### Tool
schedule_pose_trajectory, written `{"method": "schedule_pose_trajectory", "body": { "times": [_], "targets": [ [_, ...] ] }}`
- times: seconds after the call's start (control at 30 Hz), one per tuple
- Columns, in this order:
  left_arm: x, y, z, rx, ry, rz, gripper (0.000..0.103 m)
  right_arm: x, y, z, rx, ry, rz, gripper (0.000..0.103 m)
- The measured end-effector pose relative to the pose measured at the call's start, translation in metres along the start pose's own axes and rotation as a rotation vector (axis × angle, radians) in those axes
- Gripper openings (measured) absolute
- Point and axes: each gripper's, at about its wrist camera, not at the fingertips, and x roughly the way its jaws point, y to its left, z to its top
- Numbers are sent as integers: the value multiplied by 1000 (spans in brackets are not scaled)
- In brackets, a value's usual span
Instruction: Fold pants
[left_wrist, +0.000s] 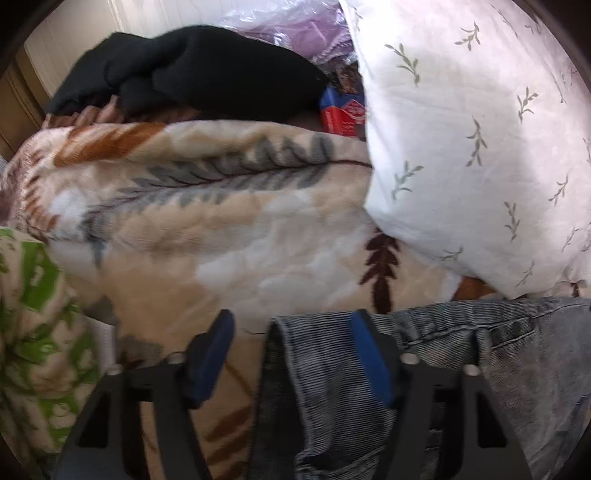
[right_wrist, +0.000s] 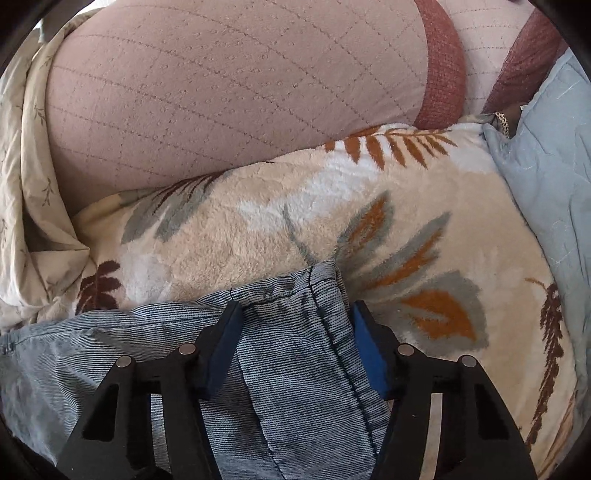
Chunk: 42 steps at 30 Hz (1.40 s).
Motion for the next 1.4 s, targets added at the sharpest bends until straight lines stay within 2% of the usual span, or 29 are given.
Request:
{"method": "schedule_pose_trajectory", "body": {
  "times": [0.07,0.17,0.27,0.4,0.6,0.8,0.9,1.03,1.07,1.23,1.4],
  "targets": [
    [4,-6,1,11,14,-18,47,2,0,-2,4,-6,3,53],
    [7,-11,3,19,6,-17,34,-1,1,-5,16,-14,1,38],
    [6,-9,6,-7,2,-57,20,-2,-2,-6,22,-15,7,25],
    [-4,5,5,-43,-21,-116,18,-7,-2,-8,22,-19,28,17],
    [-42,11,8,-55,-75,-169,17,-27,-5,-16,38,-40,62,14],
    [-94,19,9,-76,-135,-247,17,-70,-22,-17,69,-106,117,14],
    [-124,35,0,-84,-166,-270,17,-95,-29,-18,95,-153,143,14],
    [-158,49,-32,-100,-205,-307,17,-121,-43,-23,137,-227,181,14],
    [-164,51,-36,-103,-222,-307,11,-130,-48,-27,148,-248,192,14],
    [-213,70,-66,-127,-322,-344,10,-172,-72,-53,187,-337,273,14],
    [-219,71,-81,-104,-295,-298,10,-190,-78,-86,159,-342,280,14]
  ]
}}
